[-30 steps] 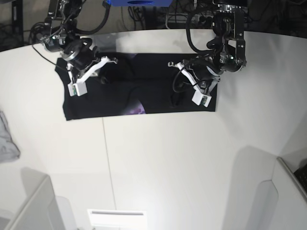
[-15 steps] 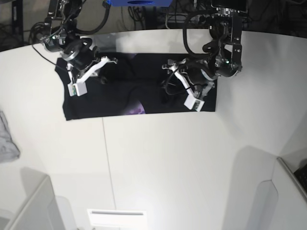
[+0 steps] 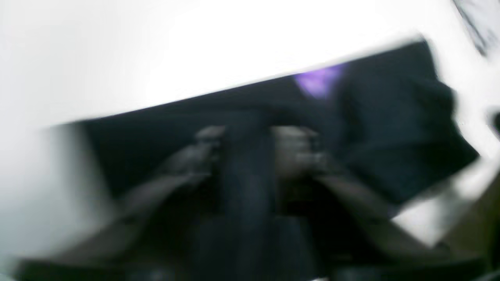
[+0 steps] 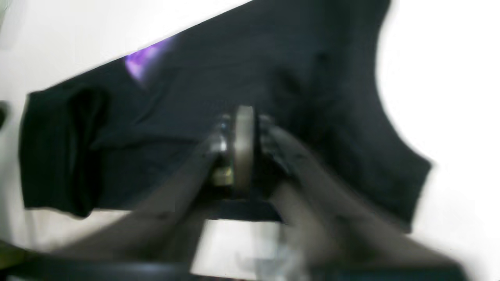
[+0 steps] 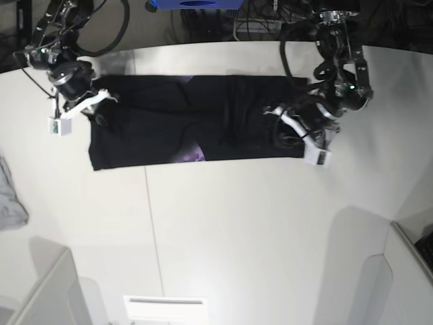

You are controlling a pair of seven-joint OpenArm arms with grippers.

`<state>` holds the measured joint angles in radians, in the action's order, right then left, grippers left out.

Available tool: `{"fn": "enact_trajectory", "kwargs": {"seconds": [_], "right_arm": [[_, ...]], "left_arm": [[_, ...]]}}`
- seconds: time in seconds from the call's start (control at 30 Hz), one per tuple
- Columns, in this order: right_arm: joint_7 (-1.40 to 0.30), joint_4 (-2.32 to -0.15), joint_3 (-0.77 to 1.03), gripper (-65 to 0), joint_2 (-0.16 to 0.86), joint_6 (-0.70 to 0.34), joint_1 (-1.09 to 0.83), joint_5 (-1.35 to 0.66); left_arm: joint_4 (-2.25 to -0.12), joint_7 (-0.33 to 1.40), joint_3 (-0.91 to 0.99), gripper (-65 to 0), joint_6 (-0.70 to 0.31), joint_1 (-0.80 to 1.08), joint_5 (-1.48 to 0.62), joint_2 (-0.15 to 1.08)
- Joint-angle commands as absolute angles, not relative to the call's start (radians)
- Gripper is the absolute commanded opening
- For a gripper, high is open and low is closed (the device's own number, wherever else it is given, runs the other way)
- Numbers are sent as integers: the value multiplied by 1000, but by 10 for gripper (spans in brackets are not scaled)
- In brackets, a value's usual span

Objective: Fold the T-shirt properly
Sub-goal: 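Release the strip end and raise the left gripper back to its end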

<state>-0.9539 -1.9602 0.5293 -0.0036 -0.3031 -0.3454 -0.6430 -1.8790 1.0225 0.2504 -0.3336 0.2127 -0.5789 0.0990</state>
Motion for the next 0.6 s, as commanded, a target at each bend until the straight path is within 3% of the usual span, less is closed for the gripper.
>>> {"fn": "enact_trajectory", "kwargs": {"seconds": [0.0, 0.07, 0.13, 0.33, 0.57], "right_arm": [[-966, -1977, 562, -362, 4, -309, -314, -659], [-1044, -1975, 619, -233, 4, -311, -257, -659], [-1129, -1965, 677, -180, 7, -317, -193, -659], [-1208, -1762, 713, -197, 81, -318, -67, -659], [-1214, -1623, 704, -191, 108, -335, -22, -659]], "left_arm": [[-1893, 1010, 294, -650, -335, 217, -590, 122], [-1891, 1009, 358, -650, -335, 239, -590, 157], [-1891, 1006, 414, -650, -340, 271, -590, 197], [-1805, 909, 513, -650, -490, 335, -581, 239], [-1696, 659, 421, -650, -553, 423, -490, 306]]}}
